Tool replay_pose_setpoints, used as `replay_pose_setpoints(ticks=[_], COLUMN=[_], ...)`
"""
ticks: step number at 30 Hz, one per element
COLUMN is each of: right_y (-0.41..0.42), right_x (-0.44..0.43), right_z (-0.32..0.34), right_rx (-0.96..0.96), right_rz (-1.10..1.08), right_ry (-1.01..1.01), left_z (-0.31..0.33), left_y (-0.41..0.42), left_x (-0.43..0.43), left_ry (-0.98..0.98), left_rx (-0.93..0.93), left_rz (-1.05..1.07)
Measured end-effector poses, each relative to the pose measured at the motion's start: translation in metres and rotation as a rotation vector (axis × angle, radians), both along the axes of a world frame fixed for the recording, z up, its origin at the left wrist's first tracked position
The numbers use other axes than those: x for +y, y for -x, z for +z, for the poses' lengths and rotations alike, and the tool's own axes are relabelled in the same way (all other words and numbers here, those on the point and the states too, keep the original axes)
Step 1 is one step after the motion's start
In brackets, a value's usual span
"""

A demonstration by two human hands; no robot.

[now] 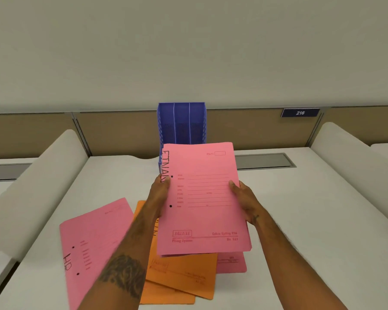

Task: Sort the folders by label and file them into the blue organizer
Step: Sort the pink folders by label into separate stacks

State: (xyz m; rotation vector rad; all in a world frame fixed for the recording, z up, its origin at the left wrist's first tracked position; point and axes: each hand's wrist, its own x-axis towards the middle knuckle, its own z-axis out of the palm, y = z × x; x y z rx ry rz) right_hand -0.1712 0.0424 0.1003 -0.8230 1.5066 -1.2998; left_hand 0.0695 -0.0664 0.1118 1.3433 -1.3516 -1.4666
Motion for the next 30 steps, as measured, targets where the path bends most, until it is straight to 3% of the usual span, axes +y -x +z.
replay_pose_setpoints(ticks=[5,11,21,30], right_y=[0.051,0.139,0.287,0.356], right_x=[0.021,0.059,0.112,0.150], right_z=[-0.009,-0.028,-0.067,-0.109], right_rx=[0.037,0.077,0.146,0.390], right_rz=[-0.089,-0.150,-0.160,-0.150], right_ry=[-0.072,-0.146,-0.297,-0.455], left_z=[-0.006,-0.021,-0.079,-0.117], left_y=[0.044,0.115,0.251,0.332], left_x=[0.021,0.056,0.123,0.154], left_ry=[0.042,-0.092,-0.207,-0.217], left_rx=[-0.039,-0.023,-0.076,-0.227], left_rz=[-0.097,-0.287,-0.236,-0.273])
